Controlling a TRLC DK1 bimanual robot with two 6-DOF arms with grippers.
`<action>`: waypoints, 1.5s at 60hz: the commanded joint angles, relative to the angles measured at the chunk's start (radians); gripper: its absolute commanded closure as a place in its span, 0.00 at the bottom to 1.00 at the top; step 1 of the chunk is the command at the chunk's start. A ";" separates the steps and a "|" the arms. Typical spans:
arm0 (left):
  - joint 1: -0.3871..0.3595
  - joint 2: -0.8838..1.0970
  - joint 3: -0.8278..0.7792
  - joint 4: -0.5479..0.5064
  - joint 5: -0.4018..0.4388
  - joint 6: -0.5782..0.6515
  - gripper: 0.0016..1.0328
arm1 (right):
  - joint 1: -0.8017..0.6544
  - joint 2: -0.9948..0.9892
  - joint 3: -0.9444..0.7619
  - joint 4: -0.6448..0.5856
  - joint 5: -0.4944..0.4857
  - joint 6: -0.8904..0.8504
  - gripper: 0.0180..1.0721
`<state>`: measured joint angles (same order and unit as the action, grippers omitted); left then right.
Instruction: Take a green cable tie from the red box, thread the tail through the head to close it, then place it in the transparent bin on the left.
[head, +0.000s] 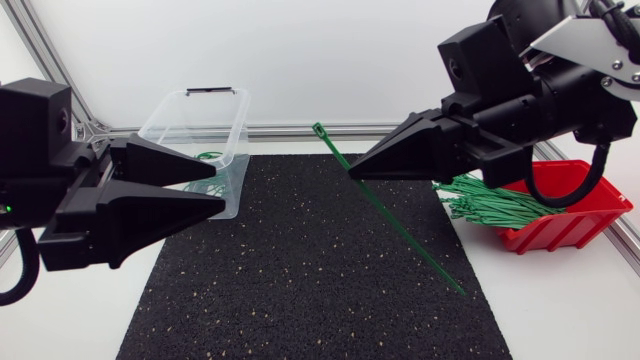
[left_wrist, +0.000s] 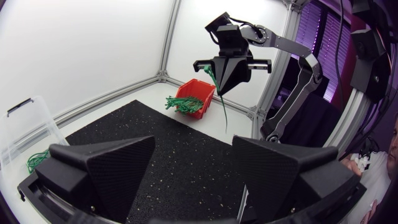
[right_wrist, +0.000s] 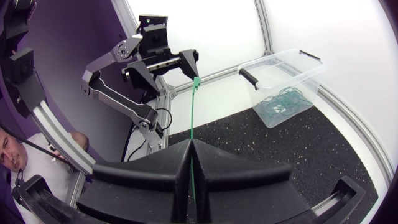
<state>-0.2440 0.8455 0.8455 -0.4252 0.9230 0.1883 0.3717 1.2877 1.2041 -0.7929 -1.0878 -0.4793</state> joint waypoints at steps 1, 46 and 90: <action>-0.026 0.010 0.017 0.031 0.028 0.023 0.11 | 0.003 -0.019 -0.031 0.038 -0.021 0.044 0.95; -0.143 0.337 0.004 0.637 0.172 -0.303 0.12 | 0.003 -0.064 -0.235 0.598 -0.100 0.410 0.95; -0.140 0.464 0.070 0.927 0.178 -0.573 0.20 | -0.036 -0.014 -0.347 1.029 -0.116 0.757 0.95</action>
<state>-0.3820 1.2991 0.8780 0.4709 1.0920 -0.3412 0.3321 1.2442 0.8837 0.2058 -1.2041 0.2237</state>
